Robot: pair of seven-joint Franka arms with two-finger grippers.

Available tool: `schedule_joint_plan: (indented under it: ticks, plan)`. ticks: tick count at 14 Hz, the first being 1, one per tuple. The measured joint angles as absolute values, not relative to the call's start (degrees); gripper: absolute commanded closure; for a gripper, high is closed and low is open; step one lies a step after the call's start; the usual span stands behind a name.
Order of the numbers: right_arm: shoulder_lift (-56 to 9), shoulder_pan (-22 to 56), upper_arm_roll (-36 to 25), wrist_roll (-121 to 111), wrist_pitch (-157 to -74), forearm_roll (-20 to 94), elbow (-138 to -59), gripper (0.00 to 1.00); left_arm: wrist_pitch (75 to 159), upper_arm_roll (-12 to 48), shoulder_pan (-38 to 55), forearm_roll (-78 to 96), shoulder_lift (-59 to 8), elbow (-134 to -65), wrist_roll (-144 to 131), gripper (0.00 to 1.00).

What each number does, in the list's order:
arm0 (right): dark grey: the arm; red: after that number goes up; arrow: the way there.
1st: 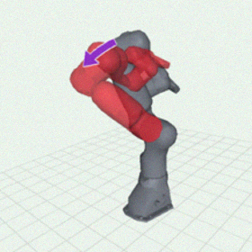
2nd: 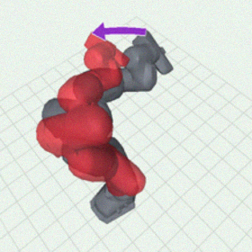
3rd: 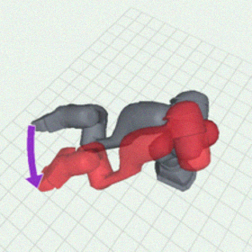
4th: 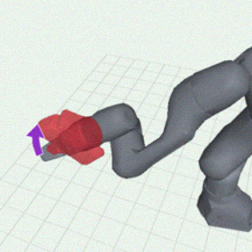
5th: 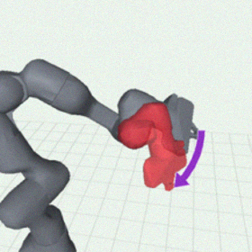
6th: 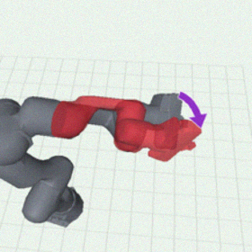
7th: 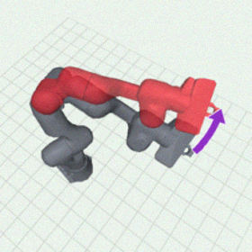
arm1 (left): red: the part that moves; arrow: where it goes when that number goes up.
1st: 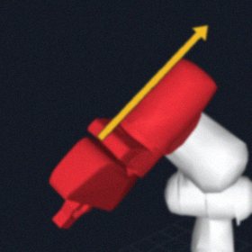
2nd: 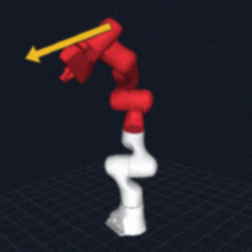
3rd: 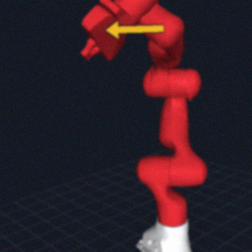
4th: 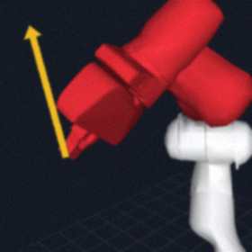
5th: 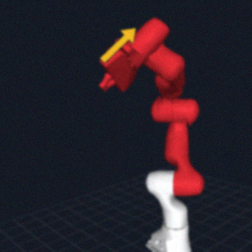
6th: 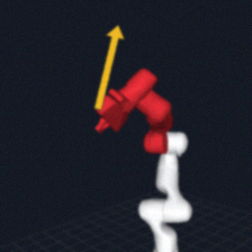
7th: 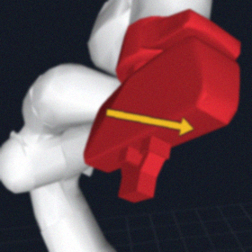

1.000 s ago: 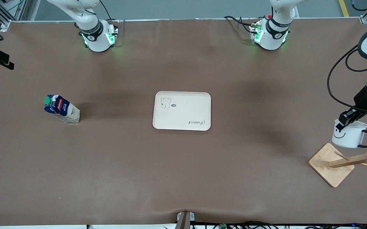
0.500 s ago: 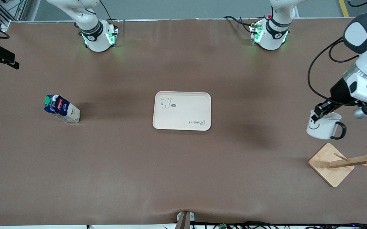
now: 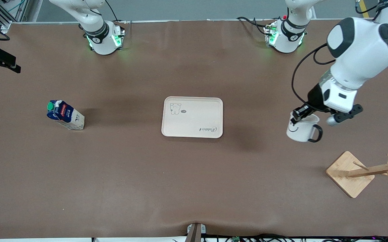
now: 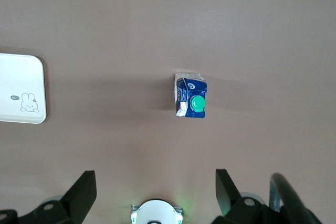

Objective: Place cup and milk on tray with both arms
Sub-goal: 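Carry the cup to the tray while the right gripper reaches the milk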

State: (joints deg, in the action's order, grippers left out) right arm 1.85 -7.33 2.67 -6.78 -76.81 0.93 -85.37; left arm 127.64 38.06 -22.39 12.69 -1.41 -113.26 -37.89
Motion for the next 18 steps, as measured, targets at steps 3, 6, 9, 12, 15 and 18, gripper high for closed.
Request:
schedule_joint_plan:
  ticks: [3, 6, 9, 12, 15, 18]
  plan:
    - [0.01, -7.32, 2.68, -6.79, -77.27, 1.02, -85.31, 0.0, 127.64, 42.21, -21.06, 12.69, -4.32, -113.06, -48.03, 1.0]
    - [-1.88, -7.53, 2.5, -6.79, -78.0, 2.29, -85.26, 0.0, 127.64, 42.59, -16.73, 12.69, -7.23, -112.94, -56.03, 1.0]
    - [-3.68, -7.65, 2.32, -6.79, -78.18, 2.96, -85.23, 0.0, 127.65, 42.64, -12.74, 12.69, -11.1, -111.78, -62.69, 1.0]
    - [-4.55, -7.69, 2.29, -6.79, -78.19, 3.04, -85.19, 0.0, 127.68, 42.61, -8.6, 12.69, -18.42, -107.78, -70.12, 1.0]
    - [-6.92, -7.86, 2.23, -6.78, -78.18, 3.06, -85.24, 0.0, 127.74, 42.32, -4.1, 12.69, -27.11, -102.72, -74.72, 1.0]
    - [-10.8, -8.72, 1.96, -6.78, -78.12, 3.1, -85.27, 0.0, 127.78, 42.02, -1.87, 12.69, -32.57, -101.67, -78.0, 1.0]
